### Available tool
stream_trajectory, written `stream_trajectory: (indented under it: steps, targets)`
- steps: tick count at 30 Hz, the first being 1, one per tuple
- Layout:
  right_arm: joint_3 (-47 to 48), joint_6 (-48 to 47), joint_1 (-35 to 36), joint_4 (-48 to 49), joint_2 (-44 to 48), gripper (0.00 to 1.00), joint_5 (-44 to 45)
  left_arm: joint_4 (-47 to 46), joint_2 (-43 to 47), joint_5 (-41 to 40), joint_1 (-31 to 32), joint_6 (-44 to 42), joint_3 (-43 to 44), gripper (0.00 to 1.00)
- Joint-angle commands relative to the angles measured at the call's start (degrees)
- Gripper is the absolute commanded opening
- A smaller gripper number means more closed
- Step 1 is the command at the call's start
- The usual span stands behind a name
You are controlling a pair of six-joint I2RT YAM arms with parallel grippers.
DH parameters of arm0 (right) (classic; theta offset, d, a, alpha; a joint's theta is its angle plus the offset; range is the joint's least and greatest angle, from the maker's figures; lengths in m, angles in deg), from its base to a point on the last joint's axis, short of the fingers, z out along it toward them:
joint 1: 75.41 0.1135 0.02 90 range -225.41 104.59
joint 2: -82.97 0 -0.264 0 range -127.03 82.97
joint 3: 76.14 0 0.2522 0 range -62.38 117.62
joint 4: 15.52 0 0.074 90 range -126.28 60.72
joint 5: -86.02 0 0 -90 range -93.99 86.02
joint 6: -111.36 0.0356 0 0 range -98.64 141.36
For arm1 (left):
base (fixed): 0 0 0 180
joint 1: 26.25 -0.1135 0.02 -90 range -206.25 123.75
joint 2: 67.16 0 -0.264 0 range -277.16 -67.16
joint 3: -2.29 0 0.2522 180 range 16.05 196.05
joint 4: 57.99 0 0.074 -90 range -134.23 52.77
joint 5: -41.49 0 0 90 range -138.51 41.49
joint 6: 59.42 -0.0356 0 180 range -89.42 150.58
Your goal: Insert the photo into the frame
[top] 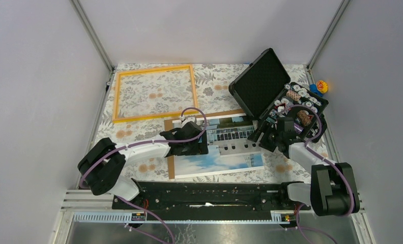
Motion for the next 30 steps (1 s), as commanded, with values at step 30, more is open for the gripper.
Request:
stream_trajectory:
  steps: [30]
  targets:
    - [-3.4, 5.6, -0.4, -13.5, 7.8, 0.72, -7.2, -0.7, 0.0, -4.1, 2.3, 1.1, -3.4, 0.99]
